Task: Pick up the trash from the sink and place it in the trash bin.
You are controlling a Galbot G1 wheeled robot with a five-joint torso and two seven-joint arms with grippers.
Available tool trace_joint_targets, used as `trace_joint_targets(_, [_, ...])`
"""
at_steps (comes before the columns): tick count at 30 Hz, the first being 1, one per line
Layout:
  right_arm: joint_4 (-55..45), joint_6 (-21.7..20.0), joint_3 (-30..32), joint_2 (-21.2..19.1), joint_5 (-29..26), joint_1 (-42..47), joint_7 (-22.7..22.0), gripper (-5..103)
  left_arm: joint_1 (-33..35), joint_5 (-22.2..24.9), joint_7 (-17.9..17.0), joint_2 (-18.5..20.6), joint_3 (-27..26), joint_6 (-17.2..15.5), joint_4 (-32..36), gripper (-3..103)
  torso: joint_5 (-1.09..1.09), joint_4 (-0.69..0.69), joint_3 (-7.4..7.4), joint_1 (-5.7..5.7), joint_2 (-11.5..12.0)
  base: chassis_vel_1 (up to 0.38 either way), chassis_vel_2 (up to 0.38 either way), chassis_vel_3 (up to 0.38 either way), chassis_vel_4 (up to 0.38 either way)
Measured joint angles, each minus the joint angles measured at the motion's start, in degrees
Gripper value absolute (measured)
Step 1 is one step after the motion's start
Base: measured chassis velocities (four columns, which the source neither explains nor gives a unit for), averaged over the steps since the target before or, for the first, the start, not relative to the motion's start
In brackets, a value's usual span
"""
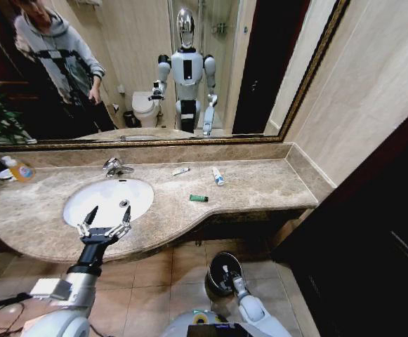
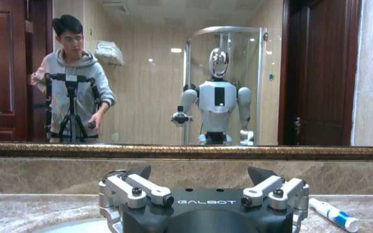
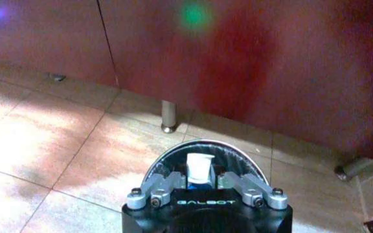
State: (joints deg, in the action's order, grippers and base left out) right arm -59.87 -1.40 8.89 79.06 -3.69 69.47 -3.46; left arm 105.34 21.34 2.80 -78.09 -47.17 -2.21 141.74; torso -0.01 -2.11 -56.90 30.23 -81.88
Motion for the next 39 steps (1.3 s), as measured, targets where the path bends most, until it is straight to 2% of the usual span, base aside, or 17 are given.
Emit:
trace_joint_targets(1, [0.6, 0.2, 0.0, 0.0, 0.1, -0.3, 0.2, 25, 0.0, 0.0, 0.0, 0.0, 0.0, 0.0, 0.0, 100, 0.00, 0.00, 0.00, 0.00, 0.0, 0.000, 0.000, 0.000, 0.000])
trace_joint_targets(4, [1.6, 0.6, 0.0, 0.0, 0.1, -0.8, 0.6, 30, 0.0, 0.0, 0.0, 0.0, 0.0, 0.0, 0.0, 100, 0.00, 0.00, 0.00, 0.00, 0.0, 0.000, 0.000, 0.000, 0.000])
trace_joint_targets(7, [2.8, 1.1, -0.1, 0.0, 0.0, -1.4, 0.9, 47, 0.0, 0.0, 0.0, 0.0, 0.0, 0.0, 0.0, 100, 0.00, 0.00, 0.00, 0.00, 0.0, 0.000, 0.000, 0.000, 0.000])
trace_joint_targets(8, [2.8, 1.1, -0.1, 0.0, 0.0, -1.4, 0.9, 47, 0.0, 0.0, 0.0, 0.0, 0.0, 0.0, 0.0, 100, 0.00, 0.00, 0.00, 0.00, 0.0, 0.000, 0.000, 0.000, 0.000])
trace_joint_targets(11, [3.3, 1.4, -0.1, -0.1, 0.0, -1.7, 1.0, 62, 0.0, 0.0, 0.0, 0.0, 0.0, 0.0, 0.0, 100, 0.00, 0.00, 0.00, 0.00, 0.0, 0.000, 0.000, 0.000, 0.000])
trace_joint_targets(13, [3.3, 1.5, -0.3, -0.1, 0.0, -1.7, 1.0, 62, 0.0, 0.0, 0.0, 0.0, 0.0, 0.0, 0.0, 100, 0.00, 0.00, 0.00, 0.00, 0.0, 0.000, 0.000, 0.000, 0.000])
trace_joint_targets(17, [2.8, 1.5, -0.6, -0.2, 0.0, -1.2, 1.1, 84, 0.0, 0.0, 0.0, 0.0, 0.0, 0.0, 0.0, 100, 0.01, 0.00, 0.00, 0.00, 0.0, 0.000, 0.000, 0.000, 0.000])
trace_joint_targets(18, [2.8, 1.5, -0.6, -0.2, 0.0, -1.2, 1.1, 84, 0.0, 0.0, 0.0, 0.0, 0.0, 0.0, 0.0, 100, 0.01, 0.00, 0.00, 0.00, 0.0, 0.000, 0.000, 0.000, 0.000])
trace_joint_targets(20, [2.2, 1.5, -0.7, -0.2, 0.1, -0.8, 1.1, 95, 0.0, 0.0, 0.0, 0.0, 0.0, 0.0, 0.0, 100, 0.00, 0.00, 0.00, 0.00, 0.0, 0.000, 0.000, 0.000, 0.000])
trace_joint_targets(23, [1.6, 1.5, -0.6, -0.1, 0.3, -0.4, 1.1, 100, 0.0, 0.0, 0.0, 0.0, 0.0, 0.0, 0.0, 100, 0.01, 0.00, 0.00, 0.00, 0.0, 0.000, 0.000, 0.000, 0.000])
trace_joint_targets(33, [-0.6, 1.2, 0.4, -0.6, 0.5, 1.0, 1.0, 100, 0.0, 0.0, 0.0, 0.0, 0.0, 0.0, 0.0, 100, 0.01, 0.00, 0.00, 0.00, 0.0, 0.000, 0.000, 0.000, 0.000])
trace_joint_targets(39, [-8.1, 0.5, 1.9, -2.5, 0.0, 5.0, 0.4, 100, 0.0, 0.0, 0.0, 0.0, 0.0, 0.0, 0.0, 100, 0.02, 0.00, 0.00, -0.01, 0.0, 0.000, 0.000, 0.000, 0.000])
